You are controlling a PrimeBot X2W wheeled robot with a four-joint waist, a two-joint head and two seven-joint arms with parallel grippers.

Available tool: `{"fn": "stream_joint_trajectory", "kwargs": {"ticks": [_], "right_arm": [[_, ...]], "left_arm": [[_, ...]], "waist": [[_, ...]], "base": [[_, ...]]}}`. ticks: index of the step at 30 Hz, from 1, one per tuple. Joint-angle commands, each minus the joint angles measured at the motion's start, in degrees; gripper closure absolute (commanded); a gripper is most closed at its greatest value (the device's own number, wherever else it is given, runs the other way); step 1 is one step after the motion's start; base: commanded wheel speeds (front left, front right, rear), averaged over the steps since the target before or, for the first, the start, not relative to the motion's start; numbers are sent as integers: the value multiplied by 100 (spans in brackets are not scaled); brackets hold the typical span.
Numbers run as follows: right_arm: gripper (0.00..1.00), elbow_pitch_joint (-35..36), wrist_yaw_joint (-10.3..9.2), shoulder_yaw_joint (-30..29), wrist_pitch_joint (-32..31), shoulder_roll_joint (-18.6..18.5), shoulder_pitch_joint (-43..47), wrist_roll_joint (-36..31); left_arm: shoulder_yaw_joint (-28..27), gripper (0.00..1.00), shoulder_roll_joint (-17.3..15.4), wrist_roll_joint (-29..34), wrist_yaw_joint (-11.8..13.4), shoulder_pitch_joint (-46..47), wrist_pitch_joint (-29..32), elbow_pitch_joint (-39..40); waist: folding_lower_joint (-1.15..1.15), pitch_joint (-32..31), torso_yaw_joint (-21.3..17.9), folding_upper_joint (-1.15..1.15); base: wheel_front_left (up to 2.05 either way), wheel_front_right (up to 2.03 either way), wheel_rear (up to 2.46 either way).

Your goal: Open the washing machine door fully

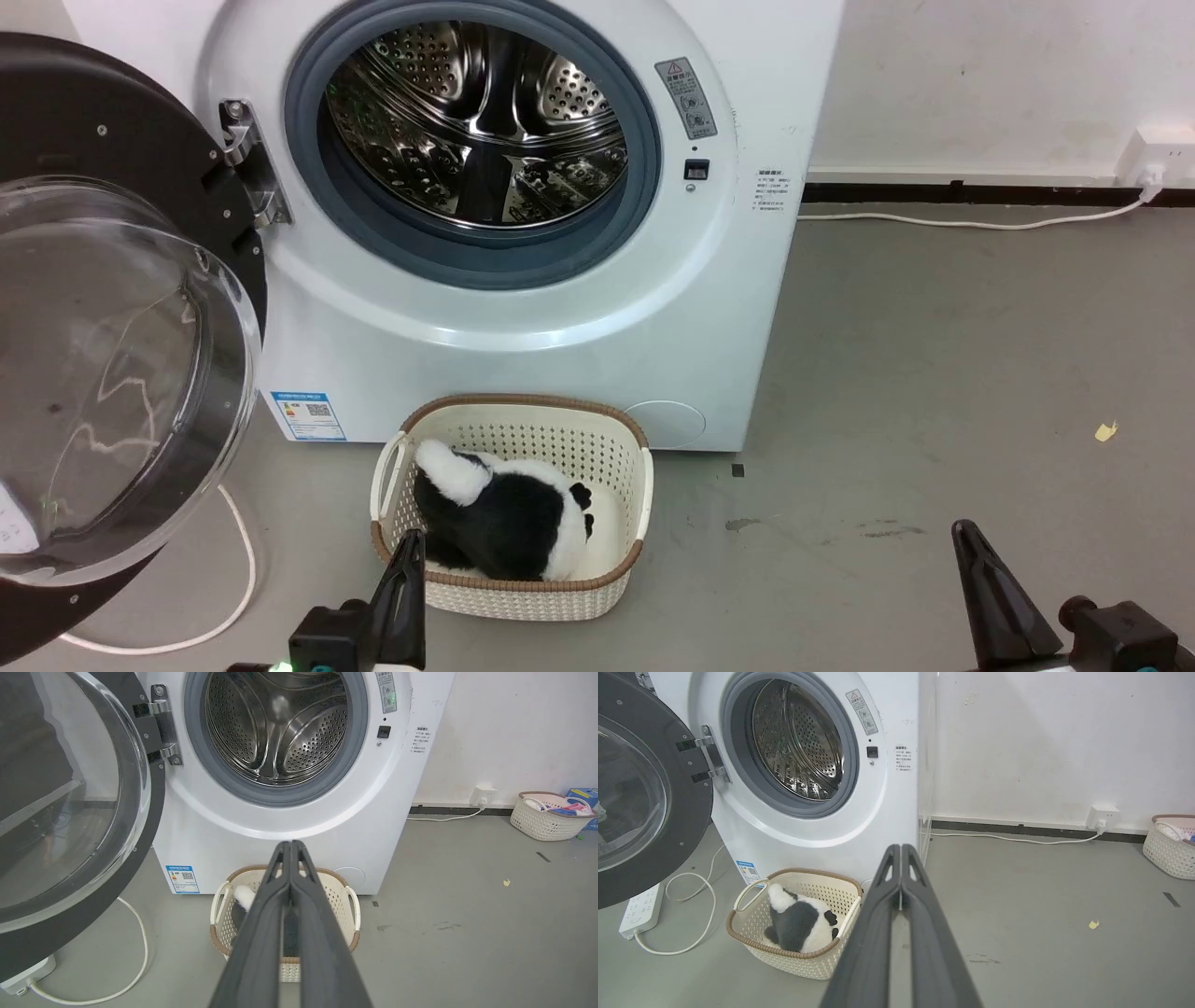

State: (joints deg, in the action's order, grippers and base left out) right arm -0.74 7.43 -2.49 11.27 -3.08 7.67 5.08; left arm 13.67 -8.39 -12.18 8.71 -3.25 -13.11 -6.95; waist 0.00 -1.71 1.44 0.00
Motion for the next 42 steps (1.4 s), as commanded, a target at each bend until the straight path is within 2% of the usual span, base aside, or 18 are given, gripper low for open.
{"fn": "stream_joint_trajectory", "kwargs": {"ticks": [1,42], "right_arm": [[100,8,1,18,-13,3,-86,-15],[100,33,3,104,-428,10,-340,-199]], "left_arm": [[-51,100,2,51,-42,40,30,35],[-542,100,207,486,-351,146,508,281]], "waist": [[0,1,-1,0],[0,65,-54,0]], "base": [[0,0,0],[0,0,0]]}}
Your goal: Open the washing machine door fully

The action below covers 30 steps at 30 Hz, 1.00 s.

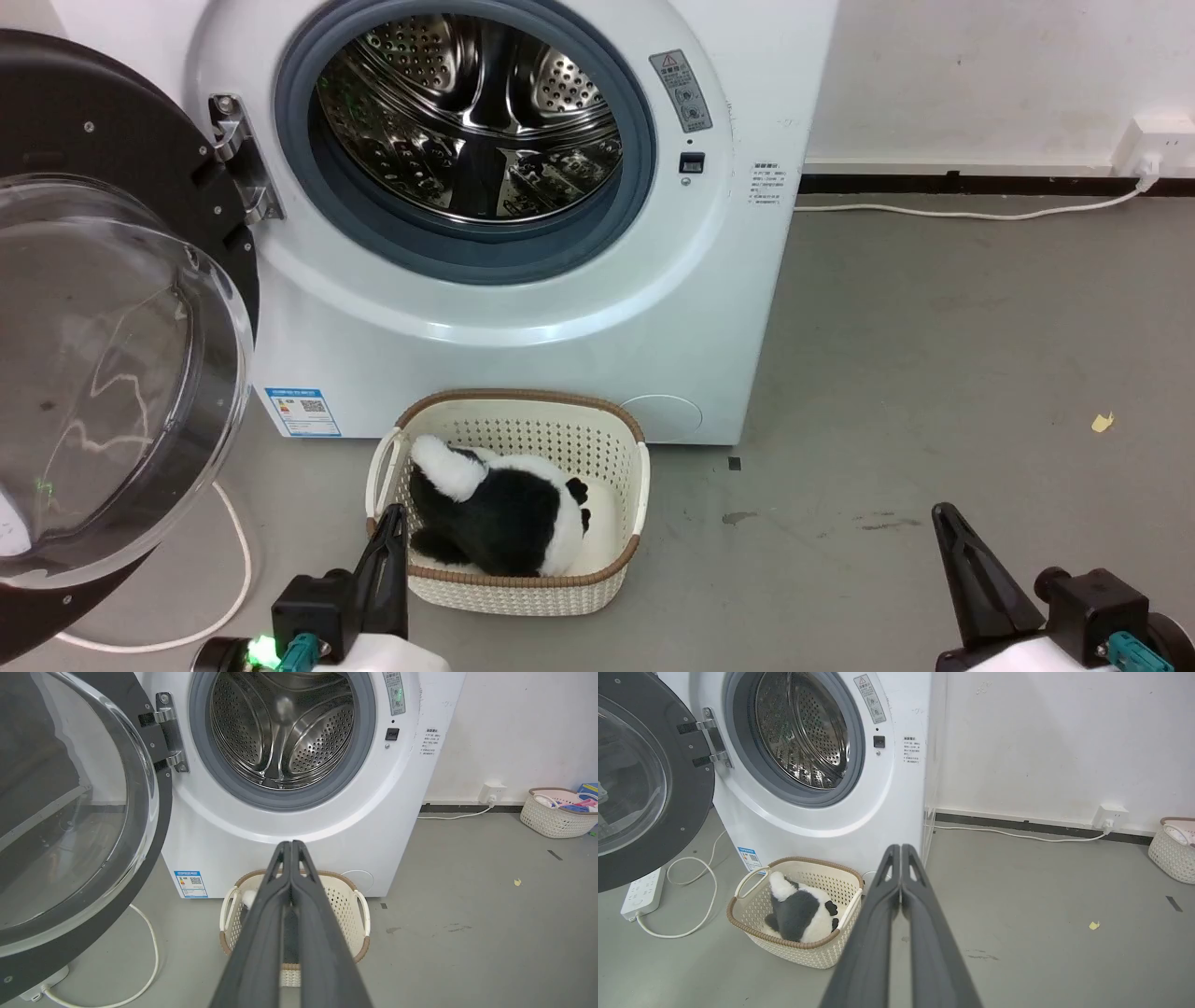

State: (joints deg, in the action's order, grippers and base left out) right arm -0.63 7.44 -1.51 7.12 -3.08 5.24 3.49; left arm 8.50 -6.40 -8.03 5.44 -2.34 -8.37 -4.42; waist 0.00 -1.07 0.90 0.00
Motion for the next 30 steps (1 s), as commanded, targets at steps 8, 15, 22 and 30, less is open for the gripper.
{"fn": "stream_joint_trajectory", "kwargs": {"ticks": [8,15,22,30], "right_arm": [[100,28,2,27,-115,11,-159,-84],[100,32,2,42,-186,12,-202,-116],[100,36,3,57,-257,14,-246,-147],[100,41,3,73,-338,15,-295,-183]], "left_arm": [[-144,100,58,177,-100,81,150,89],[-228,100,93,251,-153,99,232,131],[-312,100,128,326,-206,117,313,173],[-408,100,168,411,-266,138,406,221]], "waist": [[0,16,-13,0],[0,27,-22,0],[0,38,-31,0],[0,50,-42,0]], "base": [[0,0,0],[0,0,0],[0,0,0],[0,0,0]]}}
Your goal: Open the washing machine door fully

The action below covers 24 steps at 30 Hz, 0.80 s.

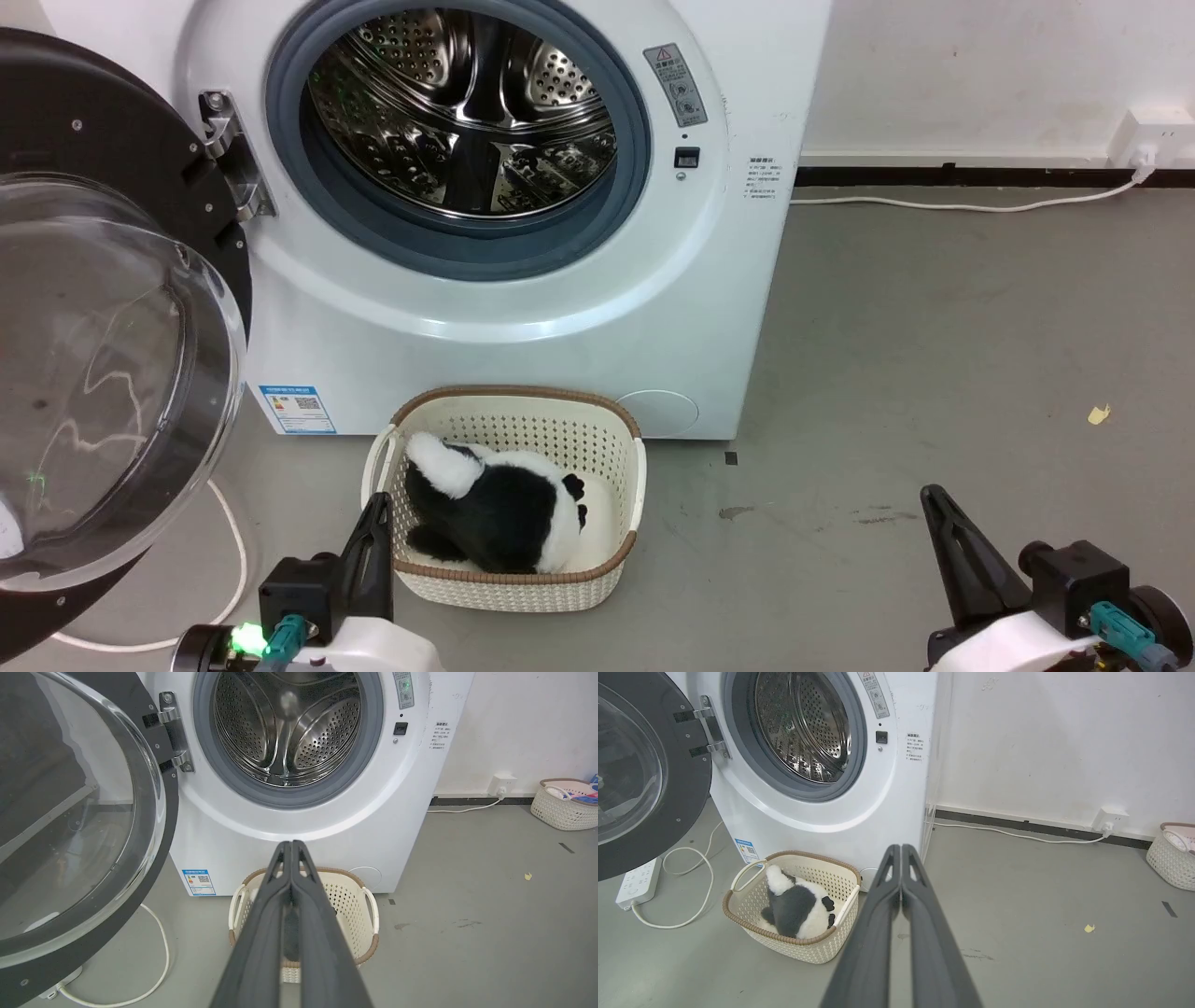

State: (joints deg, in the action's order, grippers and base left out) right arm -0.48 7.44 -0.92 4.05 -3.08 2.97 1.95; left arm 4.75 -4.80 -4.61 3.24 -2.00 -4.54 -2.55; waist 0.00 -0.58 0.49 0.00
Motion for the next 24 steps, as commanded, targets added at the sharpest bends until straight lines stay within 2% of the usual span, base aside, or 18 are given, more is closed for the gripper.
{"fn": "stream_joint_trajectory", "kwargs": {"ticks": [1,24], "right_arm": [[100,26,3,14,-31,15,-69,-29],[100,41,4,67,-284,19,-224,-141]], "left_arm": [[-33,100,7,69,-45,104,24,34],[-332,100,132,334,-234,169,315,184]], "waist": [[0,1,-1,0],[0,40,-33,0]], "base": [[0,0,0],[0,0,0]]}}
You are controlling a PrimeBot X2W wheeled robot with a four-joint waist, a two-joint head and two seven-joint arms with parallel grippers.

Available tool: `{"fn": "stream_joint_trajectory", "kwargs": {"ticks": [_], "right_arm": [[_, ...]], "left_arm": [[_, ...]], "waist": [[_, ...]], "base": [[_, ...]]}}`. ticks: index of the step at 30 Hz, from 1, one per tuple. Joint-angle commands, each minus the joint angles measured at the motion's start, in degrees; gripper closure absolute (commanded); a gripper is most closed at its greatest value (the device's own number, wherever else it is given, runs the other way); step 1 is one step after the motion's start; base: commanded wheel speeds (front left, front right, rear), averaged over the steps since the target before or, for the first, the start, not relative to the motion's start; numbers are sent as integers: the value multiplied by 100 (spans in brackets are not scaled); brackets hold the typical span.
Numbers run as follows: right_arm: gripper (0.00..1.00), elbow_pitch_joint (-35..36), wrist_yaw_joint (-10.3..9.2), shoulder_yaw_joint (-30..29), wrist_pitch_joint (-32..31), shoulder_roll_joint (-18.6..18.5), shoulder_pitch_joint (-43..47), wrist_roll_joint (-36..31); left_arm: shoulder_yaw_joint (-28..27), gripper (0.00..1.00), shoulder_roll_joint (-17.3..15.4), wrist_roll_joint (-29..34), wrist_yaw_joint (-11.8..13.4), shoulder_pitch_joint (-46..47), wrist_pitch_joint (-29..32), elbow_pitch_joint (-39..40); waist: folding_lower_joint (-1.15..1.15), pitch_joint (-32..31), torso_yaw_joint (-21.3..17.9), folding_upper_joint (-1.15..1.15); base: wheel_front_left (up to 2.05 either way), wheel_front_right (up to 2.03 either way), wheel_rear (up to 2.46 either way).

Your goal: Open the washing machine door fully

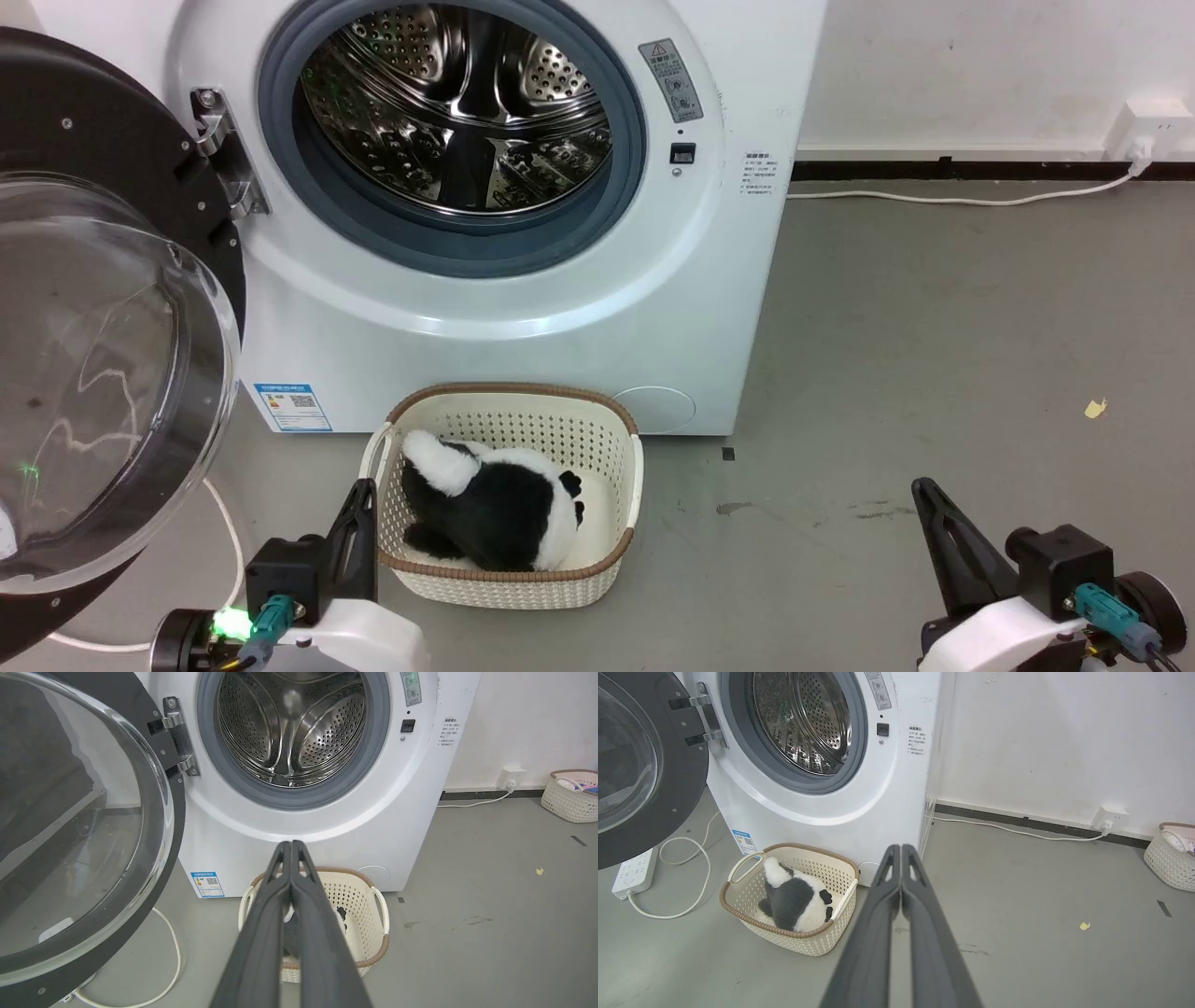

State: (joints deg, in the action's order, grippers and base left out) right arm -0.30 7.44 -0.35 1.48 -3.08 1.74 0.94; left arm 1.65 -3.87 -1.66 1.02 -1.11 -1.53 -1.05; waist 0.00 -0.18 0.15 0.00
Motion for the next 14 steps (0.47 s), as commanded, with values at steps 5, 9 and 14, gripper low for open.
{"fn": "stream_joint_trajectory", "kwargs": {"ticks": [5,9,14], "right_arm": [[100,26,4,20,-78,19,-132,-63],[100,30,5,35,-148,20,-174,-94],[100,30,5,35,-148,20,-174,-94]], "left_arm": [[-83,100,65,93,-50,93,73,63],[-165,100,100,166,-102,111,153,105],[-165,100,100,166,-102,111,153,105]], "waist": [[0,8,-7,0],[0,18,-15,0],[0,18,-15,0]], "base": [[0,0,0],[0,0,0],[0,0,0]]}}
